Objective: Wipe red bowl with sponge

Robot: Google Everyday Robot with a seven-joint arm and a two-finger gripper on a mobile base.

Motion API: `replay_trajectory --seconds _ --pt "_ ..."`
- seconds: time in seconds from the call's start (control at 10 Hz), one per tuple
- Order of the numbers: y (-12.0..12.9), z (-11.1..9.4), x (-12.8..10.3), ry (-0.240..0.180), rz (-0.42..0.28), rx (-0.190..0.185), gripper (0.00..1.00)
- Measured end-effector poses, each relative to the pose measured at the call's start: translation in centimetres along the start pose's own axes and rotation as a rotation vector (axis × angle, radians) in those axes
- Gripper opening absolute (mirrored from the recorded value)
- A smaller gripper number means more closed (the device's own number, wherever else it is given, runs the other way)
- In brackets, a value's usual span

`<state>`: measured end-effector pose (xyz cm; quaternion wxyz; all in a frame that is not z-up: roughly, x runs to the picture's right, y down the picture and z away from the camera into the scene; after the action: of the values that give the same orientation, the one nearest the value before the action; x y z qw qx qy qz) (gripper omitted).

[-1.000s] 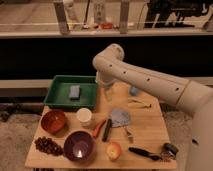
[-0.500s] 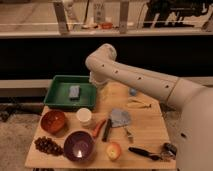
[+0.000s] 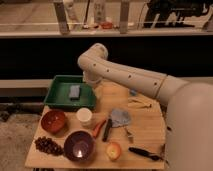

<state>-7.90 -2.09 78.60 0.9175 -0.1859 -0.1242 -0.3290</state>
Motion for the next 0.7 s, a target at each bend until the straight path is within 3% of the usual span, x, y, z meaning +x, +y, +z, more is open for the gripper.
replay_trajectory --seconds 0.2,0.5,0.7 --pt "-1.6 0.5 -1.2 -0.003 -0.032 0.002 0.76" --pt "-3.3 1.4 -0.7 -0.002 -0.070 0.004 0.80" --pt "-4.7 1.9 -2.6 -0.002 -0.105 -0.003 0.78"
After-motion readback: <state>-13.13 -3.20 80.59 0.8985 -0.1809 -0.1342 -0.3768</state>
